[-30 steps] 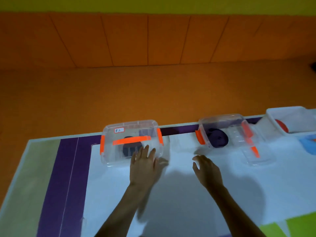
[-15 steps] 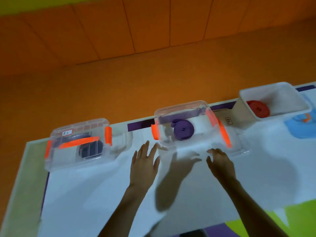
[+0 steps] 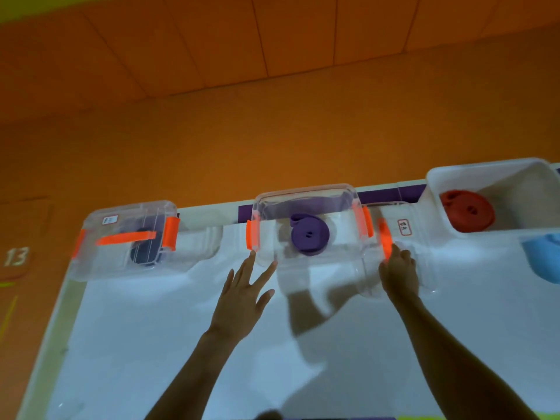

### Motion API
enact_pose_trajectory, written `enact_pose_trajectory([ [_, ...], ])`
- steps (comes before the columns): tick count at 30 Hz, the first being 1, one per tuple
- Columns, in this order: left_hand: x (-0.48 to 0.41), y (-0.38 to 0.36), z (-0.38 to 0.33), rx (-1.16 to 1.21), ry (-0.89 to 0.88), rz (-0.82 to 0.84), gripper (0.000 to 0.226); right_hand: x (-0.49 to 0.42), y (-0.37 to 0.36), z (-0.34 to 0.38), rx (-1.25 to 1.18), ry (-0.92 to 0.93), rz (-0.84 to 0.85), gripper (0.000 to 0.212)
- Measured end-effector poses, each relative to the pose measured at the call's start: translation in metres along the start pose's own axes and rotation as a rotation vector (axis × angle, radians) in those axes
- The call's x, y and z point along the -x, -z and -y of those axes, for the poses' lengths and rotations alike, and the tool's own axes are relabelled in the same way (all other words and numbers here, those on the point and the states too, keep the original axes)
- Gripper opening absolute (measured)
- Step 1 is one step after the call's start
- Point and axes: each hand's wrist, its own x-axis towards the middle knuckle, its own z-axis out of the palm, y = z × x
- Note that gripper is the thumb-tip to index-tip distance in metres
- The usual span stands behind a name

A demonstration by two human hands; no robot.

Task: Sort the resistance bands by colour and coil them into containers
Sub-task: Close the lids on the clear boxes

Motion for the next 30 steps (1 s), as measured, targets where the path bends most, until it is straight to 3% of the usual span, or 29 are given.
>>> enact_pose_trajectory([
  [6, 0.001, -0.014, 0.005, -0.023, 0.010, -0.033, 0.070, -0.020, -0.011, 0.002, 0.053, -0.085, -0.045, 0.035],
  [12, 0.001, -0.022, 0.012, 0.018, -0.026, -0.089, 0.070, -0.025, -0.007, 0.001, -0.076, -0.200, -0.006, 0.047],
  [19, 0.001, -0.013, 0.012, 0.010, -0.041, -0.068, 0.066, 0.060, 0.000, -0.031, -0.134, -0.294, 0.008, 0.050],
  [23, -0.002, -0.010, 0.015, -0.039, -0.042, -0.020, 0.067, 0.124, 0.002, -0.041, -0.178, -0.336, -0.044, 0.040],
  [30, -0.003, -0.007, 0.017, -0.073, -0.059, 0.014, 0.069, 0.182, 0.025, -0.029, -0.209, -0.249, -0.179, 0.046],
])
